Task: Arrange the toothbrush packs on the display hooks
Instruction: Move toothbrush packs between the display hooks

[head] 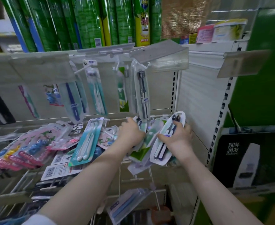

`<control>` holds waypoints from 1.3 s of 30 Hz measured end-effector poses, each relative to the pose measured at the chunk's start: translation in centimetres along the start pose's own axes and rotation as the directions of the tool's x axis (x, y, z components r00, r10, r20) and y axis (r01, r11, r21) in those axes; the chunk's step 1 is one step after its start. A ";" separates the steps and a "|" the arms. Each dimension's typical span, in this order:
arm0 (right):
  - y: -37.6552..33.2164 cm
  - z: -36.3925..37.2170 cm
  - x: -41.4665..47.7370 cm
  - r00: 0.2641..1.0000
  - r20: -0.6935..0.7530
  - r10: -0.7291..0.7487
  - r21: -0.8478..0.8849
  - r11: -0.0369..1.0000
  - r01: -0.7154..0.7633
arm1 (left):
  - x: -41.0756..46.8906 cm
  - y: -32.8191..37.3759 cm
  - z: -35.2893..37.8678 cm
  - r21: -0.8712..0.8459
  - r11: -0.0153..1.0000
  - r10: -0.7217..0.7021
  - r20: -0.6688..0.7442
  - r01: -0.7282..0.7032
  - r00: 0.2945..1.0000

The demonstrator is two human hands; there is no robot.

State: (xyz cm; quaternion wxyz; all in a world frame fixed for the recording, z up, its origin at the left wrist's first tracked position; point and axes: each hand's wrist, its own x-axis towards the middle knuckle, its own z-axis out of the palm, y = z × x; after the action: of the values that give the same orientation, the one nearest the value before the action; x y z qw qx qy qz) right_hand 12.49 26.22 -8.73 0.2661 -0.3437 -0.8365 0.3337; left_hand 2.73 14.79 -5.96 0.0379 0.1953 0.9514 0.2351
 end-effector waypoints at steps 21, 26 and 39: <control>-2.4 -1.9 -2.3 0.989 -0.091 -0.119 0.391 0.909 0.145 | -3.2 -1.8 -3.2 0.065 0.998 -0.018 0.026 0.017 0.999; -4.0 -1.4 -3.6 0.984 -0.085 -0.156 0.419 0.890 0.178 | -3.6 -2.5 -4.8 0.020 1.000 0.009 0.013 -0.009 1.000; -7.0 -0.3 -7.4 0.997 -0.048 -0.063 0.676 0.732 0.079 | -6.6 -5.6 -6.0 -0.487 0.854 0.134 -0.139 -0.185 0.981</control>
State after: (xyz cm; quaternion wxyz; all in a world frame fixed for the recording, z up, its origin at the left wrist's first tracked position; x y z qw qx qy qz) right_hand 14.46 16.98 -4.92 0.3948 -0.1947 -0.6672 0.6009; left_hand 5.81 5.05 -3.36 0.0196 0.2452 0.8399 0.4839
